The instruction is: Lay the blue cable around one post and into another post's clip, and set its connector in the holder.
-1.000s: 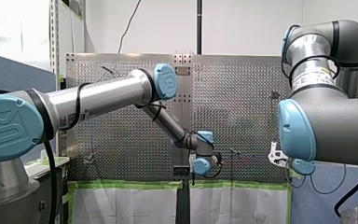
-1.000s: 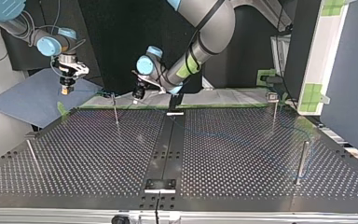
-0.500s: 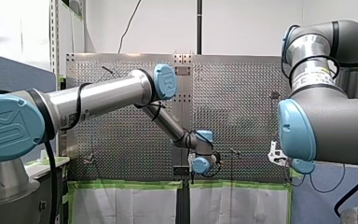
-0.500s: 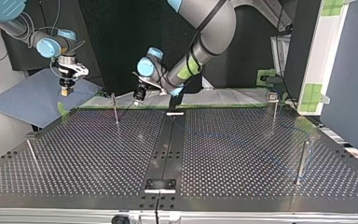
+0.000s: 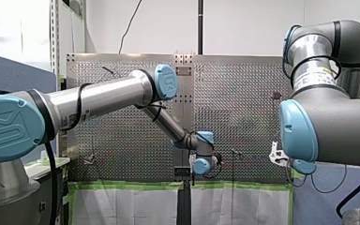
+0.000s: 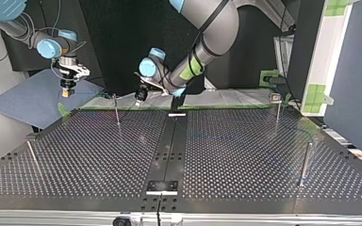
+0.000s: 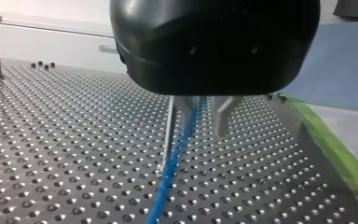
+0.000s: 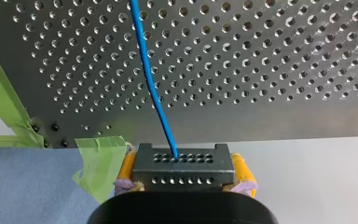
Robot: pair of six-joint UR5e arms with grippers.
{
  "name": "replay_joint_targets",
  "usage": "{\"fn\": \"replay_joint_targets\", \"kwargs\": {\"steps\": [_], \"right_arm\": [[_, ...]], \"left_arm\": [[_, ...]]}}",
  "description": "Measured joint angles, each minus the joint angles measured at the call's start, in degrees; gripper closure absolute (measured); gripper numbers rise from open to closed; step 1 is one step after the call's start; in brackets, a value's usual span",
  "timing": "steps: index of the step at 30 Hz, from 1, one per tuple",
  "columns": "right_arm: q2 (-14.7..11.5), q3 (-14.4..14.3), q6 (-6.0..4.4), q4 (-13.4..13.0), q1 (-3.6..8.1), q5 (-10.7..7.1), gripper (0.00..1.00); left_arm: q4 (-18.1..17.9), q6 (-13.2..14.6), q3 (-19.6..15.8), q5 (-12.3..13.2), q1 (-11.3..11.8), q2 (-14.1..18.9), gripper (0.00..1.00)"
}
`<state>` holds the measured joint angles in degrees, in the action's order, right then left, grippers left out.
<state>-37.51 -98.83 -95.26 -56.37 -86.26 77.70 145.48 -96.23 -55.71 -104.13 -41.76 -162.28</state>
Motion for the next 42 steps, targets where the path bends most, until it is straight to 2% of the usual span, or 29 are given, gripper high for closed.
{"fn": "replay_joint_targets", "kwargs": {"steps": [2,3,4,10,16,23,26,32,37,42], "right_arm": [[0.00,0.00,0.03,0.05,-0.02,-0.09,1.00],[0.01,0.00,0.03,0.06,-0.05,-0.13,1.00],[0.01,-0.01,0.04,0.07,-0.06,-0.14,1.00],[0.02,-0.01,0.05,0.11,-0.09,-0.17,1.00],[0.02,0.00,0.05,0.02,-0.09,-0.18,1.00],[0.02,0.00,0.05,0.07,-0.09,-0.18,1.00],[0.02,-0.01,0.06,0.16,-0.09,-0.17,1.00],[0.02,-0.01,0.05,0.40,-0.16,-0.19,1.00],[0.01,0.00,0.05,0.58,-0.17,-0.18,1.00],[0.02,-0.01,0.05,0.63,-0.19,-0.18,1.00]], "left_arm": [[-0.05,0.07,-0.40,0.00,-0.04,0.00,0.05],[-0.06,0.10,-0.56,0.02,-0.05,0.00,0.05],[-0.07,0.10,-0.72,0.04,-0.06,0.00,0.00],[-0.02,-0.03,-1.12,0.72,-0.35,0.03,0.00],[0.13,0.12,-1.01,3.36,-0.81,0.59,0.00],[-0.28,0.89,-3.54,6.77,-1.53,3.61,0.00],[-0.06,1.02,-4.95,7.31,-1.78,5.04,0.00],[2.40,1.41,-7.62,6.40,-2.40,6.78,0.00],[4.37,1.66,-8.17,5.66,-3.00,6.94,0.00],[5.50,1.87,-8.21,3.57,-3.24,7.01,0.00]]}}
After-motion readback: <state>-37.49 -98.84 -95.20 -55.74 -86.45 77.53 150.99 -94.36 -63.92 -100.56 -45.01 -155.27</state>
